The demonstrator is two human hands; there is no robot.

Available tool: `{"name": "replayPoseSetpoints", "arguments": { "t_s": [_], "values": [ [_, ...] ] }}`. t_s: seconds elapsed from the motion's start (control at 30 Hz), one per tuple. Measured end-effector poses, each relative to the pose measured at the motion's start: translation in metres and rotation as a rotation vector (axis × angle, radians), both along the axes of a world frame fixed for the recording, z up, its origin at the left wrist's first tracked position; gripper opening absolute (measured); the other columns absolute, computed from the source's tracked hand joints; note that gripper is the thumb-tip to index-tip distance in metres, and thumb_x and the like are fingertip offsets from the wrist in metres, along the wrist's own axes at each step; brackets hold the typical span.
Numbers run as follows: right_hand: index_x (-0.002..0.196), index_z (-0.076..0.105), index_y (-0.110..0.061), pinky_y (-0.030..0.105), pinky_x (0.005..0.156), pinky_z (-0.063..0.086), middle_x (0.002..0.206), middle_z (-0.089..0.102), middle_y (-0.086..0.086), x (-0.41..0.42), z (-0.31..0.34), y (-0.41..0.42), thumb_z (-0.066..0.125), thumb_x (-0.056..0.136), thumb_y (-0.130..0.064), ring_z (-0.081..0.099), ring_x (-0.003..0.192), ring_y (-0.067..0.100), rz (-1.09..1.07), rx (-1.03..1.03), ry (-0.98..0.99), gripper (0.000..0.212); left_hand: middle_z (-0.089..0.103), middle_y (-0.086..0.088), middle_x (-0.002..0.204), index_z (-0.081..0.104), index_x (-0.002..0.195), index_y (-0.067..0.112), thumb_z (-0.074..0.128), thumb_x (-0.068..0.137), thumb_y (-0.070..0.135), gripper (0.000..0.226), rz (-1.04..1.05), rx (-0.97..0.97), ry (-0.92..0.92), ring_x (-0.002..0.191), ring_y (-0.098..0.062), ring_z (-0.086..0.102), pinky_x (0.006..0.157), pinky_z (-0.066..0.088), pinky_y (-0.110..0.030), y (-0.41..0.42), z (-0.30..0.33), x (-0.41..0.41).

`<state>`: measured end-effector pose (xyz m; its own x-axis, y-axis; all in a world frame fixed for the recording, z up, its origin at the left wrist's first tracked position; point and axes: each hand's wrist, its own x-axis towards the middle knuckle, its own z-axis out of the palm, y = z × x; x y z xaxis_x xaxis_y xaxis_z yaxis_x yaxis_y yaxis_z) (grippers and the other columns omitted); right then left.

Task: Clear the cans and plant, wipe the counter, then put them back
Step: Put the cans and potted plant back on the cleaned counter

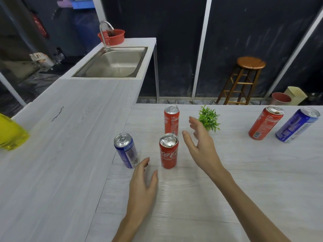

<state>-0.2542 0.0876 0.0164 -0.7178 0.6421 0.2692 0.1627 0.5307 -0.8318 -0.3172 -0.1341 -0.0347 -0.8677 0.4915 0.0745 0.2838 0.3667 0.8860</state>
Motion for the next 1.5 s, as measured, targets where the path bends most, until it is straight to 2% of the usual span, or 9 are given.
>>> {"name": "replayPoseSetpoints", "arguments": {
  "t_s": [0.1,0.43,0.6,0.7,0.87,1.13,1.23,1.37,1.5],
  "values": [
    [0.159,0.03,-0.031,0.033,0.116,0.042,0.16,0.042,-0.012,-0.011,0.002,0.011,0.056,0.103,-0.049,0.041,0.142,0.0,0.021,0.014,-0.011,0.064,0.052,0.031,0.14,0.051,0.143,0.037,0.066,0.098,0.031,0.048,0.002,0.014,-0.016,0.131,0.016,0.044,0.1,0.037,-0.003,0.004,0.0,-0.005],
    [0.162,0.02,-0.033,0.045,0.121,0.041,0.168,0.033,-0.005,-0.069,0.009,0.044,0.071,0.097,-0.046,0.039,0.151,0.017,0.058,0.046,-0.113,0.084,0.059,0.019,0.136,0.057,0.139,0.03,0.07,0.096,0.022,0.045,0.007,-0.002,-0.034,0.129,0.003,0.053,0.112,0.044,-0.026,0.01,-0.008,-0.015],
    [0.163,0.018,-0.031,0.031,0.107,0.039,0.164,0.04,0.002,-0.089,0.01,0.048,0.081,0.089,-0.045,0.044,0.146,0.022,0.101,-0.006,-0.189,0.099,0.06,0.019,0.135,0.057,0.139,0.03,0.071,0.096,0.024,0.046,0.004,-0.006,-0.037,0.129,0.005,0.053,0.111,0.043,-0.022,0.01,-0.008,-0.02],
    [0.163,0.023,-0.023,0.037,0.112,0.045,0.157,0.05,0.007,-0.093,0.009,0.045,0.082,0.089,-0.036,0.052,0.14,0.024,0.117,-0.005,-0.217,0.095,0.06,0.019,0.135,0.056,0.139,0.032,0.071,0.095,0.024,0.047,0.002,0.004,-0.047,0.129,0.005,0.053,0.109,0.043,-0.02,0.009,-0.008,-0.021],
    [0.152,0.039,-0.019,0.026,0.093,0.049,0.132,0.065,-0.001,-0.09,0.003,0.043,0.082,0.09,-0.029,0.061,0.109,0.01,0.097,-0.02,-0.189,0.077,0.059,0.02,0.135,0.056,0.139,0.032,0.071,0.095,0.025,0.047,-0.01,0.0,-0.065,0.129,0.007,0.052,0.109,0.042,-0.017,0.01,-0.008,-0.022],
    [0.144,0.046,-0.022,0.001,0.071,0.045,0.114,0.06,-0.015,-0.086,-0.001,0.045,0.087,0.085,-0.028,0.064,0.09,-0.006,0.089,-0.035,-0.15,0.071,0.06,0.019,0.135,0.057,0.139,0.027,0.073,0.094,0.022,0.048,-0.014,-0.022,-0.038,0.127,0.006,0.053,0.108,0.041,-0.014,0.008,-0.007,-0.02],
    [0.143,0.049,-0.022,-0.001,0.076,0.047,0.113,0.064,-0.014,-0.081,-0.003,0.043,0.088,0.084,-0.026,0.06,0.093,-0.023,0.088,-0.042,-0.128,0.071,0.059,0.019,0.135,0.057,0.14,0.027,0.073,0.094,0.021,0.049,-0.021,-0.021,-0.033,0.128,0.006,0.053,0.11,0.042,-0.019,0.008,-0.006,-0.019],
    [0.145,0.049,-0.023,-0.001,0.079,0.047,0.12,0.062,-0.015,-0.071,0.001,0.041,0.088,0.084,-0.028,0.063,0.098,-0.006,0.063,-0.059,-0.089,0.073,0.058,0.02,0.136,0.056,0.14,0.029,0.073,0.094,0.022,0.049,-0.028,-0.026,-0.032,0.129,0.006,0.052,0.11,0.042,-0.02,0.009,-0.005,-0.017],
    [0.145,0.05,-0.021,-0.006,0.077,0.043,0.124,0.062,-0.013,-0.063,0.012,0.041,0.088,0.084,-0.026,0.06,0.097,-0.013,0.031,-0.043,-0.047,0.072,0.059,0.017,0.136,0.056,0.14,0.027,0.073,0.094,0.02,0.05,-0.031,-0.023,-0.03,0.13,0.003,0.053,0.112,0.043,-0.025,0.01,-0.003,-0.013]
  ]
}}
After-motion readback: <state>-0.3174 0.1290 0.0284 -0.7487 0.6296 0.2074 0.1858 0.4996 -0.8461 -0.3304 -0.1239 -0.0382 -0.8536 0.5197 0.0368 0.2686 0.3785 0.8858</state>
